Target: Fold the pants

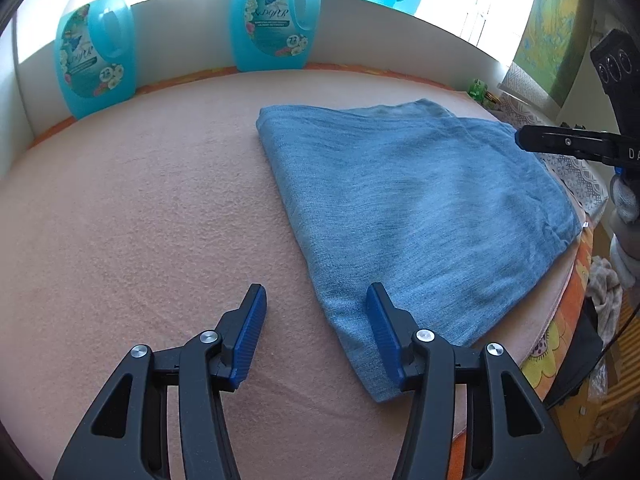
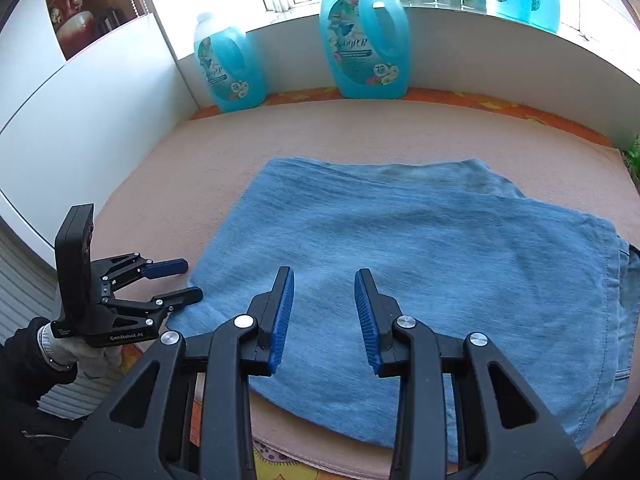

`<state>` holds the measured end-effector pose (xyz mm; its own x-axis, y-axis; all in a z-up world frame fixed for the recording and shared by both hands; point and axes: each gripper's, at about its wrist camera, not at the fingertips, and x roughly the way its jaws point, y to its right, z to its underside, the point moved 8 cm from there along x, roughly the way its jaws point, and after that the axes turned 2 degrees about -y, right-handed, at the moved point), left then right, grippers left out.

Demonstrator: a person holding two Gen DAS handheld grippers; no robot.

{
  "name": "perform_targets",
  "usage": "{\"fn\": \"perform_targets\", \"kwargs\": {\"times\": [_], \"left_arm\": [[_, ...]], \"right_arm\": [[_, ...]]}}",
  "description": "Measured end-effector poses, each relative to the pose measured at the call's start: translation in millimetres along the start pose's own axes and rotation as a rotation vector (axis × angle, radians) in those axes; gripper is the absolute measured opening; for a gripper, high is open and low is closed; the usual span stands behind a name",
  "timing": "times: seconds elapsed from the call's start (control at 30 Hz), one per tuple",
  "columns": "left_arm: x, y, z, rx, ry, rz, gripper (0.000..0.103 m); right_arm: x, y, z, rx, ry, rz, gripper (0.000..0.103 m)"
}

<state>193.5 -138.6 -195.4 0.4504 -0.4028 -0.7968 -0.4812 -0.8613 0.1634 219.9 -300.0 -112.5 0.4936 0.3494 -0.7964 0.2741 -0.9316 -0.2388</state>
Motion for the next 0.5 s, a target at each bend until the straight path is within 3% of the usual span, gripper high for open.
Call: {"fn": "perform_targets", "kwargs": {"times": [0.23,0.5], "left_arm": [[-3.3,-0.5,4.5,-0.057,0.017,0.043,0.050],[-5.8,-0.3,7.7,-0.101,0.020,0.102,0.050]], "right_arm": [[78.0,-38.6,-53.0,-0.035,-0.125,-0.051,0.034],[162.0,-62.1,-82.3,-0.015,-0.312,0.015,0.039]]}}
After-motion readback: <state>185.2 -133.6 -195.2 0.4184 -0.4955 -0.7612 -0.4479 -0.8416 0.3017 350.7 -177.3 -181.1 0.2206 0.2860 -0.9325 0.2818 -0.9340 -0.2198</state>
